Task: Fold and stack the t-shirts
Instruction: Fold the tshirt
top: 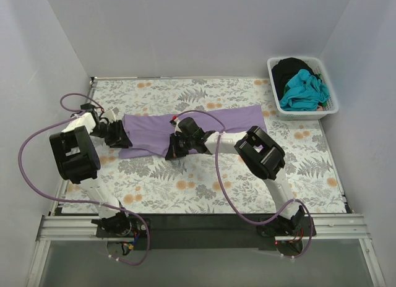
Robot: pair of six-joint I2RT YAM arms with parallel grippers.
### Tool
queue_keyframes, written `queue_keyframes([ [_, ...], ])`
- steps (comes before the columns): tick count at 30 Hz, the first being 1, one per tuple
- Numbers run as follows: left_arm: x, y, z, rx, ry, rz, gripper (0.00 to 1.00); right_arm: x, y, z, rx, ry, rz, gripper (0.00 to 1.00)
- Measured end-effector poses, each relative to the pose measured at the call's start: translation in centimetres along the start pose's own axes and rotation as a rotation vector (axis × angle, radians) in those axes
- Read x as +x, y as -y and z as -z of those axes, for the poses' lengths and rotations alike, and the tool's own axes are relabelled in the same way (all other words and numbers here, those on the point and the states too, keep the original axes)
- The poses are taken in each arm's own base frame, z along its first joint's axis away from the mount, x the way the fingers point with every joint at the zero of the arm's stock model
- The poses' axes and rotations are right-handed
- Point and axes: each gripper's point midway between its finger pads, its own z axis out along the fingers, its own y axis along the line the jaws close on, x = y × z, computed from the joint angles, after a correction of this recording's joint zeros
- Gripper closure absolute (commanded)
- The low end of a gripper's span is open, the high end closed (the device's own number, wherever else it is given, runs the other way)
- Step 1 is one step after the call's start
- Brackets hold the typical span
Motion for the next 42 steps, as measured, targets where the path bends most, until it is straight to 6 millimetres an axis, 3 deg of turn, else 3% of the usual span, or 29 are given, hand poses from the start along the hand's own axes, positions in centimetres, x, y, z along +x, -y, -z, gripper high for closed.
queue_keyframes([
  [5,0.1,0.1,-0.7,0.009,-0.017,0.005,0.74,-0.2,-0.1,0.2,-0.011,-0.001,0.007,0.99],
  [11,0.0,0.2,-0.7,0.011,-0.013,0.007,1.00,-0.7,-0.3,0.6,-0.023,0.008,0.013,0.99],
  [18,-0.8,0.6,-0.1,0.007,-0.002,-0.006,1.00,-2.2,-0.6,1.7,-0.049,0.032,0.017,0.99],
  [32,-5.4,1.9,2.8,-0.015,0.084,-0.079,1.00,-7.1,-0.5,3.6,-0.097,0.112,0.031,0.99],
  [38,-8.5,2.6,3.1,0.002,0.124,-0.113,1.00,-11.2,-2.1,5.2,-0.146,0.183,0.083,0.99],
  [42,-10.6,2.7,1.5,0.016,0.119,-0.123,1.00,-14.4,-2.7,6.6,-0.170,0.250,0.123,0.99],
])
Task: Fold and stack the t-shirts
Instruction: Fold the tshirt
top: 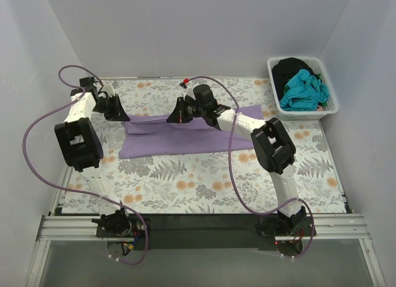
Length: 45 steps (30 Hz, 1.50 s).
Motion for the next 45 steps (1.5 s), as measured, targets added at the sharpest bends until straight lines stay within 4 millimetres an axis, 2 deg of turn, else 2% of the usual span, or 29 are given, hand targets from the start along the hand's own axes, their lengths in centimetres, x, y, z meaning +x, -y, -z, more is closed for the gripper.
queue_keyframes([
  [3,-1.0,-0.2,-1.5,0.007,-0.006,-0.005,1.00,-1.0,0.5,0.0,-0.003,0.018,0.017,0.99],
  [5,-1.7,-0.2,-2.6,0.009,-0.009,-0.011,1.00,-0.9,1.1,-0.3,0.001,0.015,0.016,0.99],
  [9,-2.7,-0.8,-3.8,-0.009,-0.003,-0.012,1.00,0.5,2.9,-1.3,0.018,-0.014,-0.003,0.99],
  [15,-3.2,-1.3,-4.4,-0.015,0.015,0.015,0.97,2.1,4.7,-2.0,0.040,-0.045,-0.024,0.99],
  [22,-4.5,-1.5,-6.2,0.002,0.023,0.015,0.86,1.7,5.3,-1.9,0.046,-0.034,-0.021,0.99],
  [23,-4.7,-1.4,-6.5,0.003,0.023,0.011,0.81,1.6,5.4,-1.9,0.046,-0.032,-0.019,0.99],
  [25,-4.8,-1.3,-7.0,0.004,0.022,0.005,0.78,1.4,5.4,-1.8,0.046,-0.028,-0.015,0.99],
  [38,-4.8,-1.4,-7.3,0.007,0.021,0.017,0.60,2.3,6.7,-2.3,0.053,-0.047,-0.029,0.99],
  [45,-4.9,-1.2,-7.5,0.025,0.027,0.027,0.60,2.3,6.8,-2.2,0.054,-0.045,-0.029,0.99],
])
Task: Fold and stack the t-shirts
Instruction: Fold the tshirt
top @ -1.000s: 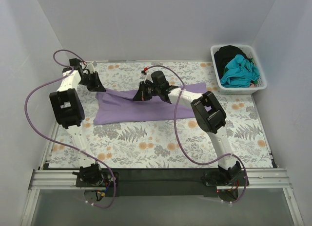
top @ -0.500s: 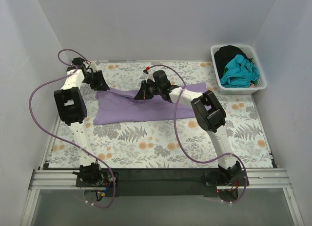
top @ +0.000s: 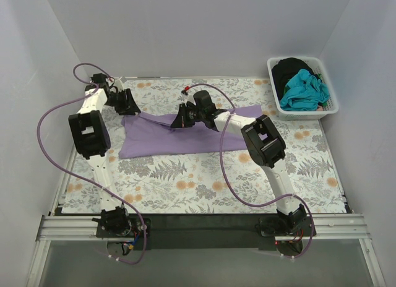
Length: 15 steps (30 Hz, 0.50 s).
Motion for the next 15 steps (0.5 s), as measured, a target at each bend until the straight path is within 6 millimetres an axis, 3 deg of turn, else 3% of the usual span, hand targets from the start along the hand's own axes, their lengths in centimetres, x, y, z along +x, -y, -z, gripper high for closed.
queue_keyframes([
  [15,1.1,-1.0,-2.3,0.008,-0.040,0.036,0.66,-0.1,0.2,0.1,0.002,0.003,-0.002,0.99],
])
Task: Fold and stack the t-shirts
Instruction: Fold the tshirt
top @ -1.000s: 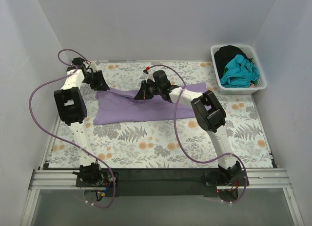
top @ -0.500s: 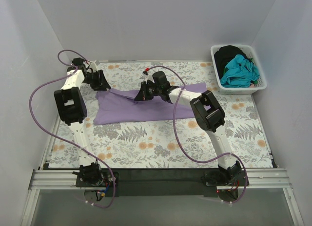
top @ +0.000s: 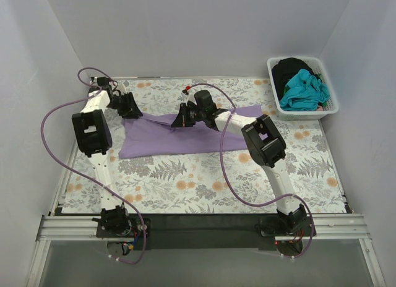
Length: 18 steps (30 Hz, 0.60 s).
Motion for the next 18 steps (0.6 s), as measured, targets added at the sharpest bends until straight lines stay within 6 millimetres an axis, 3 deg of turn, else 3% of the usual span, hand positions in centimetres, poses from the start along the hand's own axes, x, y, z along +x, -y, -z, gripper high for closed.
queue_keyframes([
  [18,-0.48,0.65,0.03,0.024,0.010,-0.002,0.82,0.08,-0.11,0.01,-0.006,-0.004,-0.004,0.99],
])
